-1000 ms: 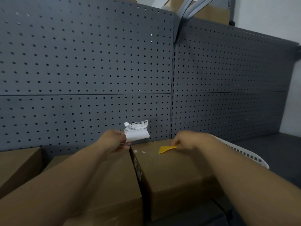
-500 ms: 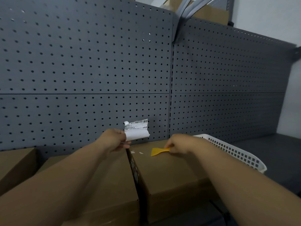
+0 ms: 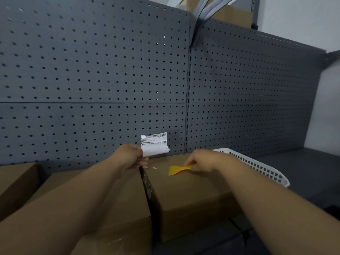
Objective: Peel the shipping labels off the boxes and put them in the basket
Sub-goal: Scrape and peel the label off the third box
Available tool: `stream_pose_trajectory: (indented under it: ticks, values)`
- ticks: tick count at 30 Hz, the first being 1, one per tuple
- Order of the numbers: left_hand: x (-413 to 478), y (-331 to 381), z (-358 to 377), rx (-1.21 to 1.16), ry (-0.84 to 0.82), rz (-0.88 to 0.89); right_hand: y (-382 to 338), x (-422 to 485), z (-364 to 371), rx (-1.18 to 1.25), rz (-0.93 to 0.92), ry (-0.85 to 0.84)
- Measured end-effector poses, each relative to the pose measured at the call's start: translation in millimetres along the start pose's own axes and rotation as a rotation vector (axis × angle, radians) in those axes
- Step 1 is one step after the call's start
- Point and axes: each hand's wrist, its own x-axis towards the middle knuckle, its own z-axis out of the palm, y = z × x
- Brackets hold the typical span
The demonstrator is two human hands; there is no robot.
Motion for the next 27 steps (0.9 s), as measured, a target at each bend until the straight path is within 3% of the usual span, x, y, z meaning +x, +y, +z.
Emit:
stream_pose_trajectory:
  ticks: [6, 13, 20, 27]
  values:
    - [-11.4, -4.2, 2.7, -0.011, 0.001, -0.006, 53.7, -45.7, -12.5, -0.077, 0.087, -0.054]
    - [-20.1, -0.9, 14.6, -0.009, -0.015, -0.004, 13.9, -31.7, 0.7, -0.05, -0.004, 0.0]
    - [-32.0, -3.0, 11.2, -0.026, -0.015, -0.014, 45.9, -71.7, -13.6, -0.104, 0.083, -0.059]
    - [-36.5, -3.4, 10.5, -0.021, -0.011, -0.014, -2.4, -57.4, -0.7, -0.075, -0.021, -0.012]
